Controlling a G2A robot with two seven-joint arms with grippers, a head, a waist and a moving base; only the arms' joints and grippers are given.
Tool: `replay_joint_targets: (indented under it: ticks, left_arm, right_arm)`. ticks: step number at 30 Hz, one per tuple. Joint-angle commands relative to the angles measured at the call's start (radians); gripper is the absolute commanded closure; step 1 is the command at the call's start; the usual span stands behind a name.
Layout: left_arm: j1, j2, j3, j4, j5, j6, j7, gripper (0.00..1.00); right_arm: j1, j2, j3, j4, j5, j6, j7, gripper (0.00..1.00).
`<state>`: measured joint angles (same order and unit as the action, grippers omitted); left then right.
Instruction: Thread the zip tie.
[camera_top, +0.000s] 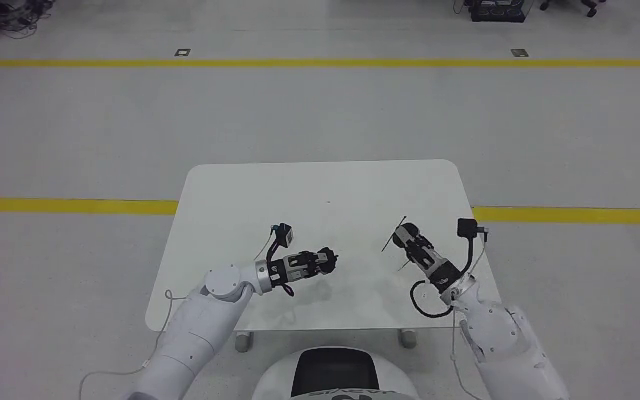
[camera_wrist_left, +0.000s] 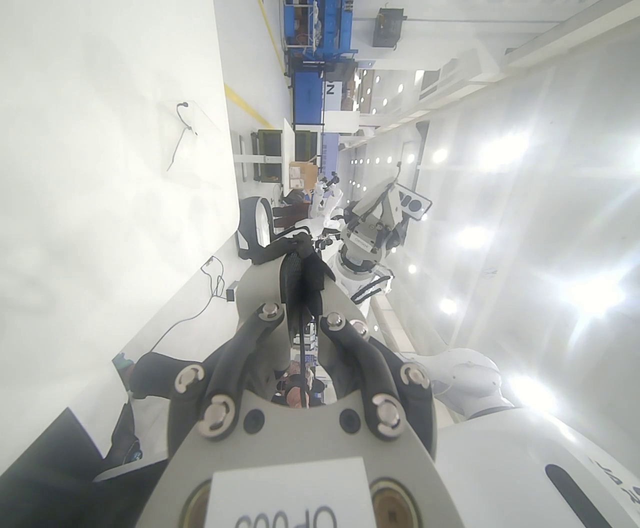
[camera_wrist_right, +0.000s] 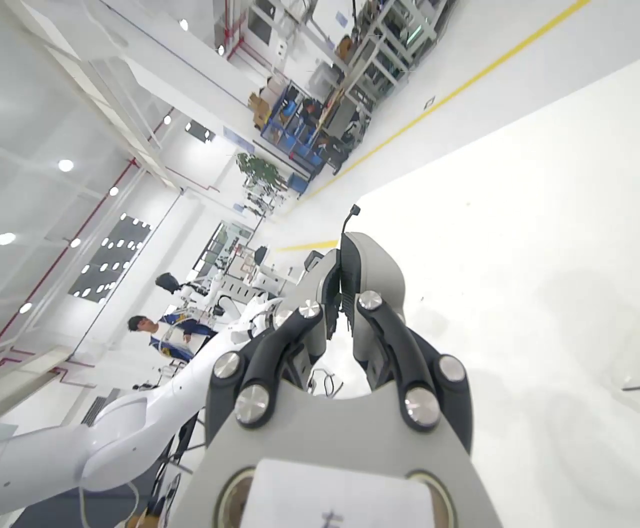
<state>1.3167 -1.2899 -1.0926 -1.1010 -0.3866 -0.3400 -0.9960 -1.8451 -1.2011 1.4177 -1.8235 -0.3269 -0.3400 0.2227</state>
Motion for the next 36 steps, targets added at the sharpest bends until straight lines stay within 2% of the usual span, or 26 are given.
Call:
replay_joint_targets:
  ticks: [1, 9, 20, 32, 36]
  left_arm:
    - [0.000, 0.000, 0.000, 0.000, 0.000, 0.000, 0.000, 1.00]
    - [0.000, 0.000, 0.000, 0.000, 0.000, 0.000, 0.000, 1.00]
    - [0.000, 0.000, 0.000, 0.000, 0.000, 0.000, 0.000, 1.00]
    - [0.000, 0.000, 0.000, 0.000, 0.000, 0.000, 0.000, 1.00]
    - [0.000, 0.000, 0.000, 0.000, 0.000, 0.000, 0.000, 1.00]
  right_arm:
    - [-0.016, 0.008, -0.031, -0.011, -0.028, 0.000, -0.107, 1.00]
    - [-0.022, 0.057, -0.191, 0.037, -0.132, 0.000, -0.490, 1.00]
    - [0.085, 0.164, -0.451, 0.136, -0.198, 0.000, -0.893, 1.00]
    - [0.087, 0.163, -0.450, 0.137, -0.196, 0.000, -0.886, 1.00]
    - [0.121, 0.159, -0.458, 0.155, -0.200, 0.000, -0.872, 1.00]
